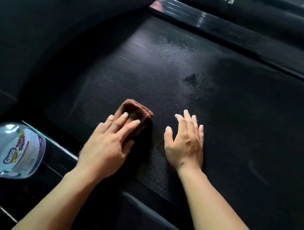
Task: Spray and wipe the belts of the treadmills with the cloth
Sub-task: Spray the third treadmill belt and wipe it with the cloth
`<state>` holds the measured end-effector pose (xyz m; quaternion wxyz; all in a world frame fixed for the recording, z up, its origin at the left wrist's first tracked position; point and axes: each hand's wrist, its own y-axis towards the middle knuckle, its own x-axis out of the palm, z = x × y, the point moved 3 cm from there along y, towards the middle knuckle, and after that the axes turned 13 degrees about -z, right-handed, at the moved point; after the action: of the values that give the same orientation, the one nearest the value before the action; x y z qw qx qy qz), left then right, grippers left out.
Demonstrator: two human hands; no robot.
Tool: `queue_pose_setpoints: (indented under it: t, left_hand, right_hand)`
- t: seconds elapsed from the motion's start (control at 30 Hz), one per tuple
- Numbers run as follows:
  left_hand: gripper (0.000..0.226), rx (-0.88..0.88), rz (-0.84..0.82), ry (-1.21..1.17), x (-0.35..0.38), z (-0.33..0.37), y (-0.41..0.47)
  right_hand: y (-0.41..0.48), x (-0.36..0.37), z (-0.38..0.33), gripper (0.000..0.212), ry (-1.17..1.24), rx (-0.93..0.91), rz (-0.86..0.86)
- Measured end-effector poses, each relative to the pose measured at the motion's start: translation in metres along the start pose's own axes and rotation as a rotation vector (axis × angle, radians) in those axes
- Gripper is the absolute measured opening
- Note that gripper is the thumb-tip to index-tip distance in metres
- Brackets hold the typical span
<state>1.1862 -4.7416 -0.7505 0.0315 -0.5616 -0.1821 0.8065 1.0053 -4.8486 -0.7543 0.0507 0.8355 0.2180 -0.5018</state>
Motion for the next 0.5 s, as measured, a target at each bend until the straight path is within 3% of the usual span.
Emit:
queue_pose_setpoints:
  t: [0.2, 0.33, 0.5]
  left_hand:
    - [0.062, -0.170, 0.006, 0.025, -0.026, -0.007, 0.047]
    - [0.060, -0.055, -0.015, 0.054, -0.023, 0.034, 0.083]
    - [0.059, 0.197, -0.016, 0.143, 0.018, 0.142, 0.075]
  right_hand:
    - [-0.062, -0.018, 0.052, 0.063, -0.047, 0.106, 0.023]
    - [-0.101, -0.030, 0.090, 0.069, -0.115, 0.211, 0.032]
    - [-0.138, -0.043, 0.131, 0.071, -0.177, 0.335, 0.028]
